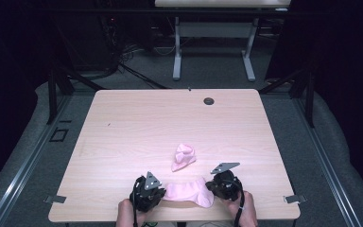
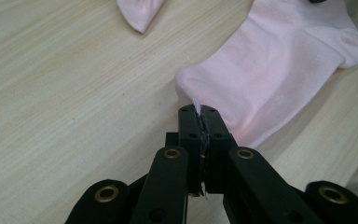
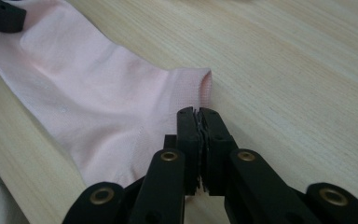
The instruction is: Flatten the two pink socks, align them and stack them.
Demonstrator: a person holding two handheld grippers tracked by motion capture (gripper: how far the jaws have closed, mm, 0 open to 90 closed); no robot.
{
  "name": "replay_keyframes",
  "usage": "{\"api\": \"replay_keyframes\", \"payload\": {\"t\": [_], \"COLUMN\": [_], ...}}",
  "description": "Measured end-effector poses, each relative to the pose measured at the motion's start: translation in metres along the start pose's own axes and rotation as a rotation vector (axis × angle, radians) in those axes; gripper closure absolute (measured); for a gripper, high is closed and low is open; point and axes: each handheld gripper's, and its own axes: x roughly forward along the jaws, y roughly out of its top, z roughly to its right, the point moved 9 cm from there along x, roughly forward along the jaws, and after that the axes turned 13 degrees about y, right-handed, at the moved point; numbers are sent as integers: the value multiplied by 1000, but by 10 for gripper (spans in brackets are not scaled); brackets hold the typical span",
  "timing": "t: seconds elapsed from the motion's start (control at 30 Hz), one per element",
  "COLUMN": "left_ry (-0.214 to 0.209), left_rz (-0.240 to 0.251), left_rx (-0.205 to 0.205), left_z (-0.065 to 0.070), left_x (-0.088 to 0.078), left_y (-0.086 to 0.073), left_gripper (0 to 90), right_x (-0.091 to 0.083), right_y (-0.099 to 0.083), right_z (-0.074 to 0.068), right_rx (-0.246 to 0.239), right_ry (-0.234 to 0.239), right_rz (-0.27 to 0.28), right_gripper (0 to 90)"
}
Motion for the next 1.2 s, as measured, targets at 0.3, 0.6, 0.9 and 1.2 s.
{"api": "replay_keyframes", "payload": {"t": [0.3, 0.6, 0.9, 1.2], "left_ry": [-28, -34, -32, -66], "left_rz": [-1, 34, 42, 24], "left_rx": [-12, -70, -75, -85], "left_z": [-4, -25, -46, -52], "left_x": [0, -4, 9, 32], "left_y": [0, 19, 49, 74], "left_gripper": [692, 363, 306, 336], "right_x": [-3, -20, -30, -35], "right_y": [0, 3, -2, -18], "right_z": [0, 3, 25, 52], "right_rx": [7, 33, 71, 130], "right_ry": [27, 114, 16, -34], "right_rz": [35, 124, 205, 248], "right_gripper": [862, 432, 155, 112]}}
